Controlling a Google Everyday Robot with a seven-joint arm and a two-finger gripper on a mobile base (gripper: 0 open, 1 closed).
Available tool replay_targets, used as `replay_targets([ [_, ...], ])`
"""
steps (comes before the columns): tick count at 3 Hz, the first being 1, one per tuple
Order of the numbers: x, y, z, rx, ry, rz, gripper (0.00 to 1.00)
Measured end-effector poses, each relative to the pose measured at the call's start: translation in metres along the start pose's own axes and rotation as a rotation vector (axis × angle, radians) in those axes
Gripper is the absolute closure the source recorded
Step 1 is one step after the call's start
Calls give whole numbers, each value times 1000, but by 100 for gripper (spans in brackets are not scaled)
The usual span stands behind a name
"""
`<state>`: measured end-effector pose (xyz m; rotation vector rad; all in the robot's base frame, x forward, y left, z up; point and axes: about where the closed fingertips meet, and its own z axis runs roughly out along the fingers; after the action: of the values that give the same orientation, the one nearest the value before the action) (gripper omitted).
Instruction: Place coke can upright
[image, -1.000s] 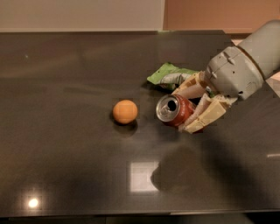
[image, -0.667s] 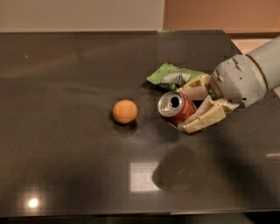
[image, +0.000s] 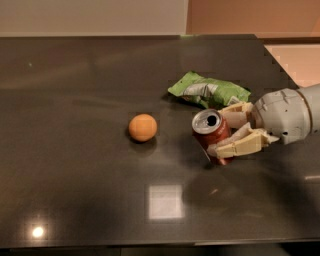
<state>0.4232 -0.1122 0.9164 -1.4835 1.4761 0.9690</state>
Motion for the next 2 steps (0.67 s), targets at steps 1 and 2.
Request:
replay_targets([
  [1, 12, -4, -3, 26, -72, 48, 100],
  [2, 17, -7, -5, 30, -139, 66, 100],
])
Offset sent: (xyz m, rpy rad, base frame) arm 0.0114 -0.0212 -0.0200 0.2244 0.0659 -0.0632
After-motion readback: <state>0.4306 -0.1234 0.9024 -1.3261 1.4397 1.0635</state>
